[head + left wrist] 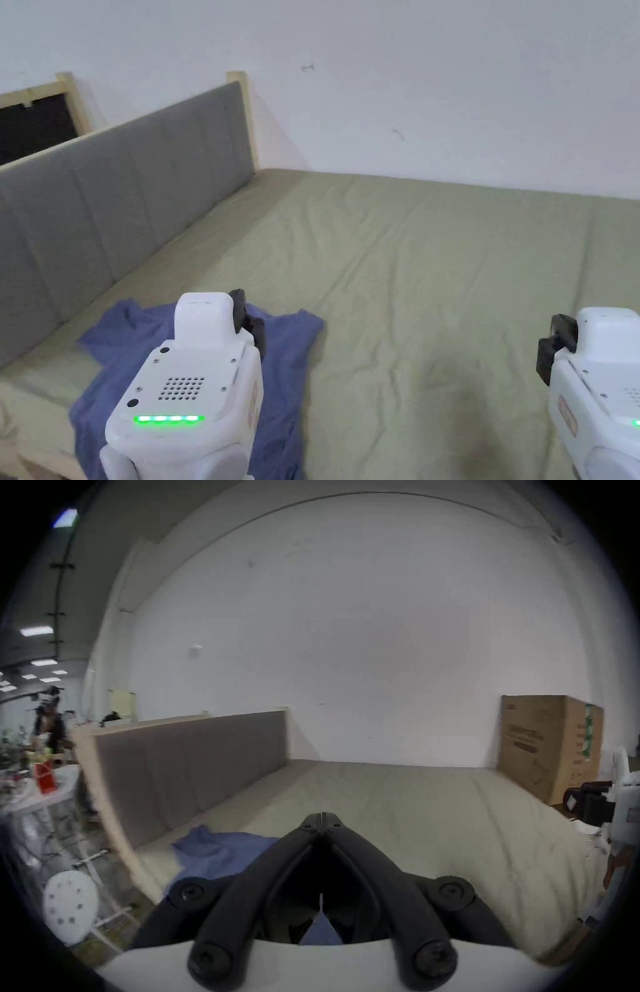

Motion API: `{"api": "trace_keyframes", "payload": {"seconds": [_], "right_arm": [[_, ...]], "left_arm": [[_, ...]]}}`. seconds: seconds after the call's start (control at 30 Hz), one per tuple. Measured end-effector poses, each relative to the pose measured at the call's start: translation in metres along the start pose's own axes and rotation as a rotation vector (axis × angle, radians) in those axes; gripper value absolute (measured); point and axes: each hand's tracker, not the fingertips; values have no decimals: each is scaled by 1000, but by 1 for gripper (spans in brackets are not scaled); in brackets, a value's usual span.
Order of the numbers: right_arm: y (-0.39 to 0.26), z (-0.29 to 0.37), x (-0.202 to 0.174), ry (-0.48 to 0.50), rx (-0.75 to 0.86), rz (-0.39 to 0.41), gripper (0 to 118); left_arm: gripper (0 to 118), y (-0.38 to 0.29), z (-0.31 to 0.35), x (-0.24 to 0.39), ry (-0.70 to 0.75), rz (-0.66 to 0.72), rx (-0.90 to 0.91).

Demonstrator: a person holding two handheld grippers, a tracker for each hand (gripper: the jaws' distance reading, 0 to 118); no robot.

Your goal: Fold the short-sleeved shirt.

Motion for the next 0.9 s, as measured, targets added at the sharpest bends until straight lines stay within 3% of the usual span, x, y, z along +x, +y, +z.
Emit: {"api": "trace_keyframes", "payload": {"seconds": [0.13,0.3,0.53,0.67,0.77,0.8,0.83,0.87,0.9], "right_arm": [[16,-6,-87,234,16,37,0],[23,-3,-148,381,31,78,0],[8,-35,-142,398,-22,133,0],[-9,-71,-121,357,-83,133,0],[-27,-101,-105,342,-155,112,0],[-34,-109,-101,335,-175,115,0],[-40,-117,-97,329,-197,116,0],[-46,-123,-94,333,-217,114,0],[-53,-129,-91,328,-232,107,0]], "left_arm": [[0,-9,28,-64,189,-70,-9],[0,-25,38,-109,270,-27,-68],[0,-51,-30,-109,171,27,-207],[0,-68,-118,-94,39,38,-353],[0,-93,-200,-88,-32,125,-516],[7,-103,-224,-90,-63,179,-588],[35,-113,-247,-86,-58,204,-652],[82,-123,-268,-87,-61,211,-722],[118,-135,-286,-86,-63,209,-797]]}}
